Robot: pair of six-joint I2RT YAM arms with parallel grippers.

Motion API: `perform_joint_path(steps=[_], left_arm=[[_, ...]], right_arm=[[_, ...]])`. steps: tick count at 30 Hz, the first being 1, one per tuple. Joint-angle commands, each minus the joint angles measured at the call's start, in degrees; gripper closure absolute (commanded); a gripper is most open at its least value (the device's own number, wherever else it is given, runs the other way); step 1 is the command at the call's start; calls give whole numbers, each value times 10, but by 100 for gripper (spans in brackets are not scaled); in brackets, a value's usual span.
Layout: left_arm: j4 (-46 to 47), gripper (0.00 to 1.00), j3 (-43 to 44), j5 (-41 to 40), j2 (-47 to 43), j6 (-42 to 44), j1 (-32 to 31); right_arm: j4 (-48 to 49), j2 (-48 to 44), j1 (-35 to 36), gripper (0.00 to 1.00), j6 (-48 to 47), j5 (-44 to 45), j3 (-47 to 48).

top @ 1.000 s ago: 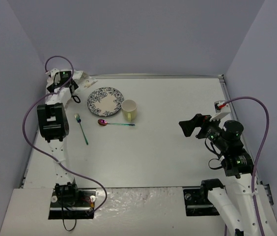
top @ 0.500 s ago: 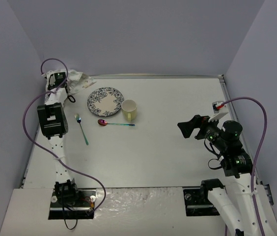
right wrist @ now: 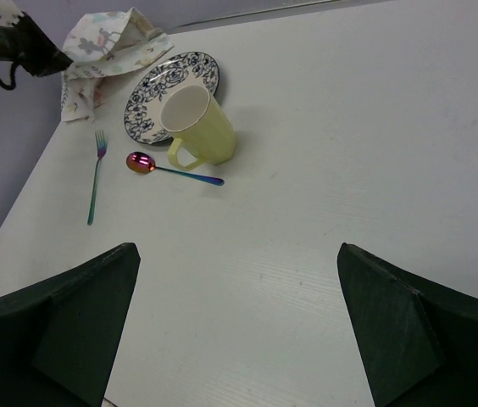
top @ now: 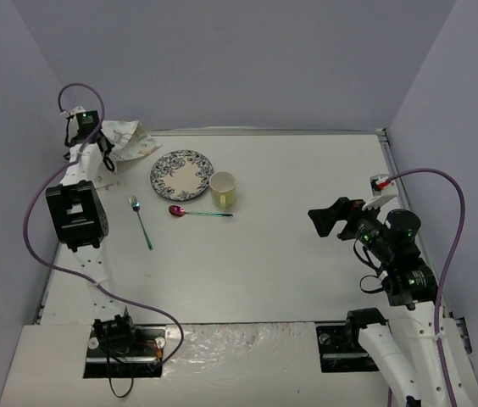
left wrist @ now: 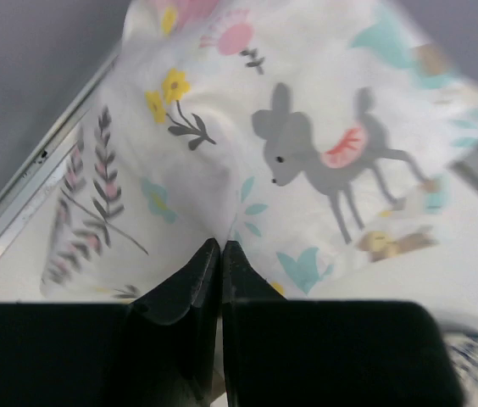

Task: Set the dinner table for one person

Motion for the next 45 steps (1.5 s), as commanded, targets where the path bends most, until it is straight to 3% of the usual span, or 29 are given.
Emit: perform_joint_path(steps=[1, 7, 13, 18, 22, 27, 32, 37, 39, 42, 45], left_arm=[[-29, 100, 39, 63, -225, 21, -17], [-116, 100, 31, 178, -387, 18, -84], [-149, 100, -41, 211, -509, 9, -257], [-151, 100, -99, 213, -561, -9, -385], [-152, 100, -107, 223, -540, -15, -475], [-157, 100, -55, 241, -440, -10, -519], [-177, 100, 88, 256, -309, 17, -536], [-209, 100, 222, 246, -241, 68, -569], [-192, 100, 211, 238, -248, 85, -593], [-154, 97, 126, 221, -292, 90, -619], [-96, 79, -5, 195, -328, 75, -648]], right_arm=[[46, 0, 3, 0, 16, 21, 40], [30, -11, 3, 0, 33, 55, 78], [-10, -20, 3, 0, 36, 86, 117], [-48, -37, 3, 0, 29, 107, 150], [-70, -52, 3, 0, 32, 133, 161], [-94, -59, 3, 0, 23, 160, 164], [-108, -61, 4, 0, 11, 187, 154], [-115, -60, 4, 0, 0, 204, 154], [-117, -60, 4, 0, -4, 211, 155], [-119, -61, 3, 0, -5, 213, 151], [-122, -61, 4, 0, -3, 211, 144]])
